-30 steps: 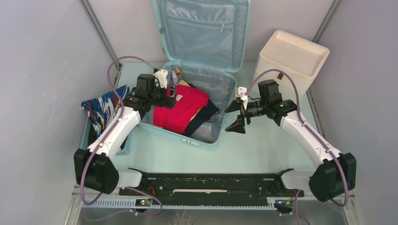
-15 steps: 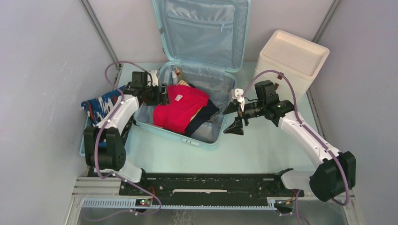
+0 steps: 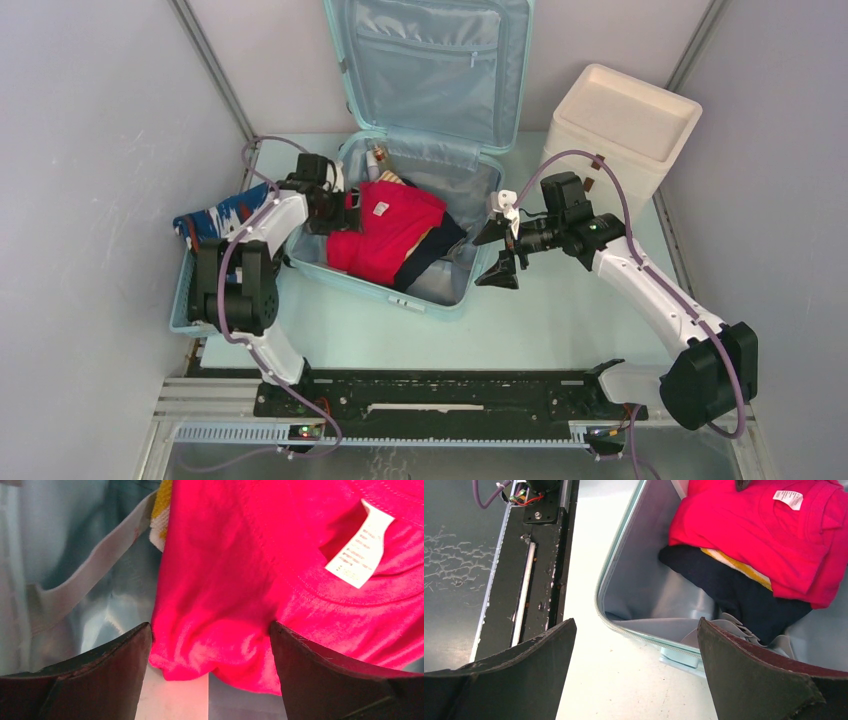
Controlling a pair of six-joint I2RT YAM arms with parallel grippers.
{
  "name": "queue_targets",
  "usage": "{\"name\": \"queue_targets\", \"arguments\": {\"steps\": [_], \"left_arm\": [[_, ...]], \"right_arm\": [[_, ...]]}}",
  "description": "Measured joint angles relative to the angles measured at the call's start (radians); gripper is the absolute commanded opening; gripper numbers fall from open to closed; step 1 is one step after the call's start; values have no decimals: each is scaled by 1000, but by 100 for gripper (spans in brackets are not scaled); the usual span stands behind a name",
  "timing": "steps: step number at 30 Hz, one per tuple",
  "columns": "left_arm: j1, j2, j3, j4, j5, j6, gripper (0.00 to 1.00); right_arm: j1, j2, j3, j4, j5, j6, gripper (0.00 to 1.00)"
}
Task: Open, take out, and arrange the luggage
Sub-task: Pick up the clothes from the luggage.
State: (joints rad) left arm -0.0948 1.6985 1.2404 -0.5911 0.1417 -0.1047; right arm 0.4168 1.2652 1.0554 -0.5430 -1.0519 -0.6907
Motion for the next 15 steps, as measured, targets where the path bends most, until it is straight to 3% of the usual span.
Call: {"name": "queue_targets", "arguments": {"steps": [4,6,11,15], "left_arm": [[1,53,19,-12,23,0,91],[2,63,30,-21,35,0,85],[6,69,34,-24,82,-3,57],[6,71,47,-34,111,-5,22]], "right_arm": [[0,0,0,0,0,0,100],[0,0,0,0,0,0,100],[0,0,0,0,0,0,100],[0,0,0,0,0,0,100]]}}
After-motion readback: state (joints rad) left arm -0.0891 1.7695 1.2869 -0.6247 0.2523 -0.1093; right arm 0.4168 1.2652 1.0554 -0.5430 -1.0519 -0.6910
